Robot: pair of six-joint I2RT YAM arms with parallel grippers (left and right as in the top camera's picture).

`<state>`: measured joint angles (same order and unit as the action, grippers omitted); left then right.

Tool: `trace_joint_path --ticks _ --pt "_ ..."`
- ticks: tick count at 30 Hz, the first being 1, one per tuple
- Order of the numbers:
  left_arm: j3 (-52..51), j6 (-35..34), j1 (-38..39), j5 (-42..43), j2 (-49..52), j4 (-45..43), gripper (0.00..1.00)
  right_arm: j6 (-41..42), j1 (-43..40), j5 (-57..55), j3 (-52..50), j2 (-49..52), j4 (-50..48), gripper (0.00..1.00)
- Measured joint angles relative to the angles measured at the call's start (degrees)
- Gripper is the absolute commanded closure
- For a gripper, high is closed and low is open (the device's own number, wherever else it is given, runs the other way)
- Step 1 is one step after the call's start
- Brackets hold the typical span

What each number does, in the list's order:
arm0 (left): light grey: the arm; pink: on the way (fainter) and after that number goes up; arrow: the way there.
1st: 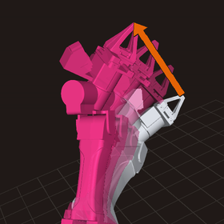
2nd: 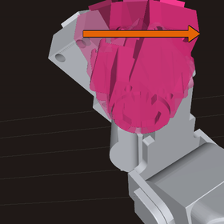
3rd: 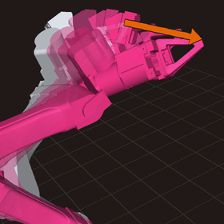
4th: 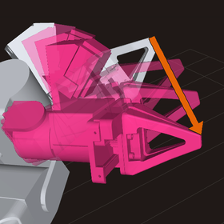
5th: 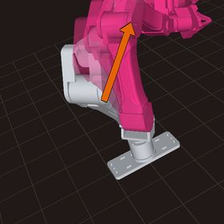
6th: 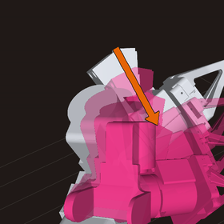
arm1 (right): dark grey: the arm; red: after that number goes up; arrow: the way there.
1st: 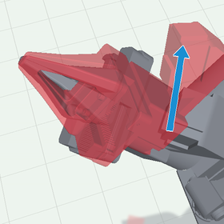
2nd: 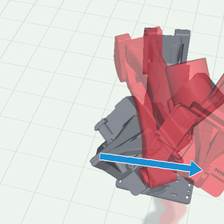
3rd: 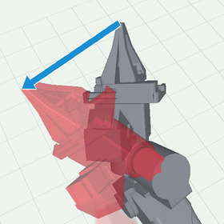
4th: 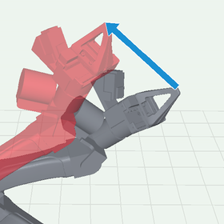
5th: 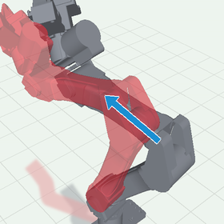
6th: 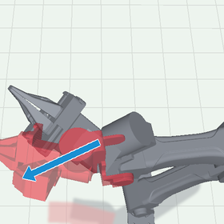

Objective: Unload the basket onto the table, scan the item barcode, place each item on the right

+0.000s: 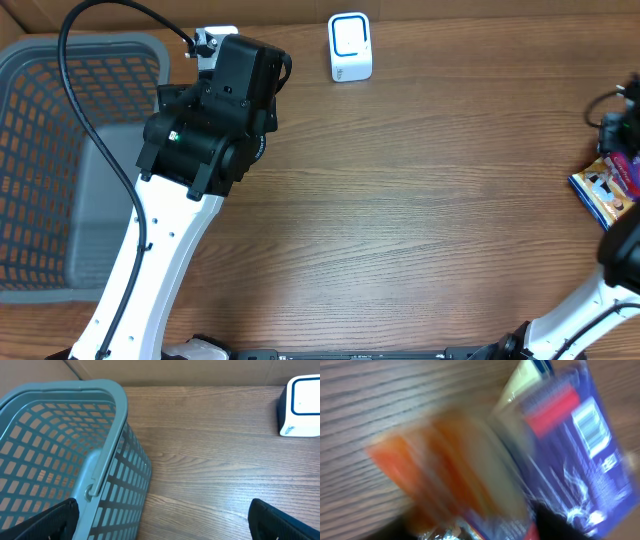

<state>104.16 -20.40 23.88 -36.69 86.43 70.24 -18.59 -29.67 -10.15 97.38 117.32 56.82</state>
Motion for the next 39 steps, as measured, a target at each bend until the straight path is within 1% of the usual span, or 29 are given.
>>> trace_joint_path --ticks 4,7,9,11,13,15,17,19,20,22,24,26,28,30,32,35,37,39 --pt "0.0 0.0 0.0 0.0 0.0 0.0 0.0 4.3 -4.8 13.6 1.7 -0.9 0.5 0.0" --pt "0.0 0.0 0.0 0.0 0.0 0.0 0.0 8.6 -6.1 23.5 7.3 -2.6 -1.4 0.0" --pt "0.0 0.0 0.0 0.0 0.0 -0.4 0.0 13.4 -6.6 30.3 14.1 -5.0 -5.9 0.0" --pt "0.0 0.0 0.0 0.0 0.0 -2.9 0.0 18.5 -6.8 35.8 21.6 -7.0 -13.3 0.0" --pt "-0.1 0.2 0.0 -0.4 0.0 -7.3 0.0 23.0 -6.7 40.6 29.3 -10.2 -20.9 0.0" --pt "-0.2 2.3 0.0 -2.4 0.0 -15.2 0.0 25.7 -6.5 43.9 34.8 -14.8 -26.4 0.0" --pt "-0.4 6.5 0.0 -5.7 0.1 -24.3 0.0 27.5 -6.3 46.4 37.8 -20.0 -28.7 0.0" --pt "-0.7 13.4 0.0 -9.7 0.1 -35.9 0.0 28.5 -6.3 48.8 39.2 -24.8 -30.2 0.0" --pt "-0.7 18.8 0.0 -12.0 0.2 -44.2 0.0 28.9 -6.3 49.8 39.5 -26.5 -31.3 0.0" --pt "-0.7 27.7 0.0 -14.8 0.1 -55.1 0.0 29.5 -6.3 52.1 39.9 -29.1 -36.2 0.0" --pt "-0.6 36.5 0.0 -17.0 -0.6 -63.1 0.0 29.8 -6.2 54.9 40.1 -30.0 -43.1 0.0" --pt "-0.6 43.1 0.0 -18.2 -1.7 -65.7 0.0 30.1 -5.7 56.6 39.9 -29.7 -48.3 0.0" --pt "-0.6 47.1 -0.2 -18.4 -3.2 -65.3 0.0 30.1 -4.6 57.4 39.7 -28.9 -51.4 0.0" --pt "-0.6 48.3 -0.5 -18.1 -4.8 -62.1 0.0 30.1 -3.0 57.2 39.0 -28.1 -51.0 0.0" --pt "-0.5 48.3 -1.1 -16.2 -7.1 -54.4 0.0 30.2 -1.5 57.0 38.0 -27.8 -47.4 0.0" --pt "-0.9 47.6 -2.8 -9.5 -11.2 -43.5 0.0 28.6 0.2 56.3 34.1 -28.9 -38.6 0.0" --pt "-2.0 46.6 -4.5 -5.6 -14.2 -40.7 0.0 26.3 1.0 55.8 29.3 -30.7 -34.4 0.0" --pt "-4.5 44.6 -6.4 -2.8 -17.9 -40.7 0.0 23.0 1.7 54.1 21.7 -33.8 -33.3 0.0"
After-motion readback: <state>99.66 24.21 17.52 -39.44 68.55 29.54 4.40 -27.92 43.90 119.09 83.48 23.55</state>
